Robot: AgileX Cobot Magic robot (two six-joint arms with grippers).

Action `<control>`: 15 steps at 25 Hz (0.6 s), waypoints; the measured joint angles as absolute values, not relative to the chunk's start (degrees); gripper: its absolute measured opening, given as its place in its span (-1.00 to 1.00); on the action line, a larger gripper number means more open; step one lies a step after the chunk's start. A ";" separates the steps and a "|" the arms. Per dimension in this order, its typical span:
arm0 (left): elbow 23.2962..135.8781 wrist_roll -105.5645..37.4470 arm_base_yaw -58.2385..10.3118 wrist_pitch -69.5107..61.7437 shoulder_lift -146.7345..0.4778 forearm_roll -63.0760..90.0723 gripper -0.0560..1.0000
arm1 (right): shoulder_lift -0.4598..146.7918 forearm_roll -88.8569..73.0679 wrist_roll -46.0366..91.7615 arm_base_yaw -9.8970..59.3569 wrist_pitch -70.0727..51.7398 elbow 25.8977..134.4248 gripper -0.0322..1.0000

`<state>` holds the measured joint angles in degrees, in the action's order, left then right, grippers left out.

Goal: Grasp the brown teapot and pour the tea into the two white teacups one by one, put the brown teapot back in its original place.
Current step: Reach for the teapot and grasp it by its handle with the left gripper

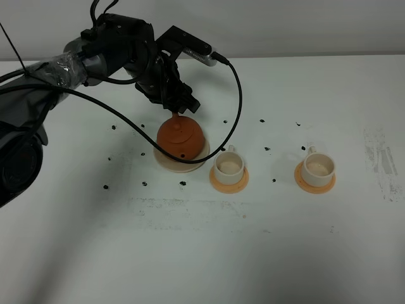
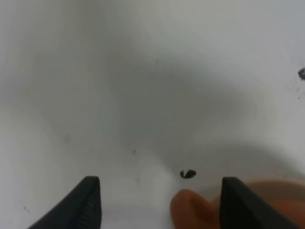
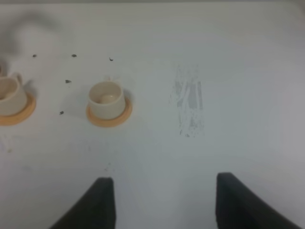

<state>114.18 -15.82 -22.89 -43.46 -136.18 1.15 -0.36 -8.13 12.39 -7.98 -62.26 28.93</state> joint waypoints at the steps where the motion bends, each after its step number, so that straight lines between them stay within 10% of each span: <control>1: 114.18 -15.89 -22.84 -43.84 -136.18 0.89 0.16 | -0.36 -8.13 12.39 -7.98 -62.26 28.93 0.01; 15: 114.45 -19.09 -22.76 -44.51 -136.18 -0.68 0.16 | -0.36 -8.13 12.39 -7.98 -62.26 28.93 0.01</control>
